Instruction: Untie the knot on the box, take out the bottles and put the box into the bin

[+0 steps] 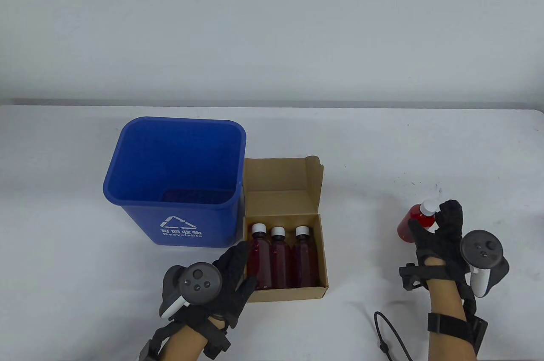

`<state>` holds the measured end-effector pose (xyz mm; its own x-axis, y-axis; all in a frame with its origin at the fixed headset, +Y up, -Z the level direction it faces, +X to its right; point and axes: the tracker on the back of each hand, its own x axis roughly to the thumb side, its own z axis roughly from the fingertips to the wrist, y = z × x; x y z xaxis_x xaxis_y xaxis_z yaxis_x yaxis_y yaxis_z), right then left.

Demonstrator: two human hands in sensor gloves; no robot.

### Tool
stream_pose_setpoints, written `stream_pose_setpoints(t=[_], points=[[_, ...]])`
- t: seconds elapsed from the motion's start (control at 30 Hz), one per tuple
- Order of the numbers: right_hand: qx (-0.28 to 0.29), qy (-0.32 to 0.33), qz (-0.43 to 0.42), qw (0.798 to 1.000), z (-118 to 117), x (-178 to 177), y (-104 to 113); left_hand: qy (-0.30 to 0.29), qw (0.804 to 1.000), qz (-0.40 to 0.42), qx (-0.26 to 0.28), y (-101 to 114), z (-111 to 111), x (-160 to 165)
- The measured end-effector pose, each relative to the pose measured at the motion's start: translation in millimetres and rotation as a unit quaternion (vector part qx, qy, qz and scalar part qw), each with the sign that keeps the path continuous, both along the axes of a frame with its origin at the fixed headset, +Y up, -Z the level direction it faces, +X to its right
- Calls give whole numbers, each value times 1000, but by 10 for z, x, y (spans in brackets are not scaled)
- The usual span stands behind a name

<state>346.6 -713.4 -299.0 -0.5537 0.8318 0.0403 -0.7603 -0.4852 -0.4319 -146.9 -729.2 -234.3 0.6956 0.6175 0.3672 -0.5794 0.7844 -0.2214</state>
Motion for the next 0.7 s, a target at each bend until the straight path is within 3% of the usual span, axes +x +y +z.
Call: stream_pose_setpoints(t=[0.2, 0.43, 0.6, 0.7], points=[[107, 21, 97, 989, 308, -345, 463, -4, 1000, -5, -1, 5, -2, 2], [131, 98, 175, 971, 368, -1033, 709, -6, 1000, -6, 3, 8, -1, 8], [75, 196, 233, 950, 371, -1745, 798, -6, 1000, -23, 14, 33, 14, 24], [-14, 280, 266, 922, 311, -2225, 747, -10, 999, -35, 18, 43, 32, 25]])
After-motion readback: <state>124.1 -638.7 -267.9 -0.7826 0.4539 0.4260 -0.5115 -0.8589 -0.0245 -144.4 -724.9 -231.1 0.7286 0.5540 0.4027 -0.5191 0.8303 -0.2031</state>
